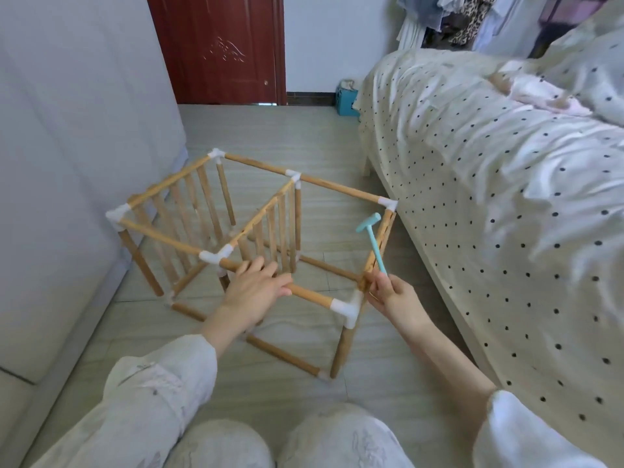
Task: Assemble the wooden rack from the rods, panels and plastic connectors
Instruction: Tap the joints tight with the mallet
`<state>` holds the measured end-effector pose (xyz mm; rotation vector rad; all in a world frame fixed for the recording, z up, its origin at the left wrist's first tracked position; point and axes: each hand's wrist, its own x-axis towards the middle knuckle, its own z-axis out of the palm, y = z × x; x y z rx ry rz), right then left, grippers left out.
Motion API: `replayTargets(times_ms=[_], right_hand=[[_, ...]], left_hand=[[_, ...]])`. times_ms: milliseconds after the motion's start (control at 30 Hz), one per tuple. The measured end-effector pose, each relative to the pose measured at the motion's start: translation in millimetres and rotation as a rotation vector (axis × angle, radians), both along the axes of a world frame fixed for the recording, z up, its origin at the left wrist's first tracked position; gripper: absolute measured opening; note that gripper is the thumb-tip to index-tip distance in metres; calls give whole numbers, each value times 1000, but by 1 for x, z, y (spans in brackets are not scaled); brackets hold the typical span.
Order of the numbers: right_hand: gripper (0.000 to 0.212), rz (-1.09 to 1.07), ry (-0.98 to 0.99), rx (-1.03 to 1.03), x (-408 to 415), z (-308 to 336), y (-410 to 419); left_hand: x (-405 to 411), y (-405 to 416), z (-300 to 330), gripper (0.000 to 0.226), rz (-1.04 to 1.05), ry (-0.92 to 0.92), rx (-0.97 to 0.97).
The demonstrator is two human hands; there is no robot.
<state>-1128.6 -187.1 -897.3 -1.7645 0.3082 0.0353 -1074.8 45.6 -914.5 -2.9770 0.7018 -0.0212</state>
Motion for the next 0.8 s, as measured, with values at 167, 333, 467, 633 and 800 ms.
replayTargets(times_ms=[167, 333, 467, 633, 800], right_hand=[[32, -53, -177, -429, -32, -1, -24], [33, -290, -390, -517, -67, 9, -31], [33, 57, 163, -805, -72, -26, -27], [33, -273, -324, -468, -64, 0, -27], [36, 19, 87, -637, -54, -29, -28]], left_hand=[[-9, -23, -9, 34, 73, 51, 8], [-8, -36, -11, 37, 141, 99, -15], [-8, -40, -9, 35, 132, 111, -33], [-5, -41, -9, 35, 131, 110, -33], [-5, -40, -9, 34, 131, 114, -21]])
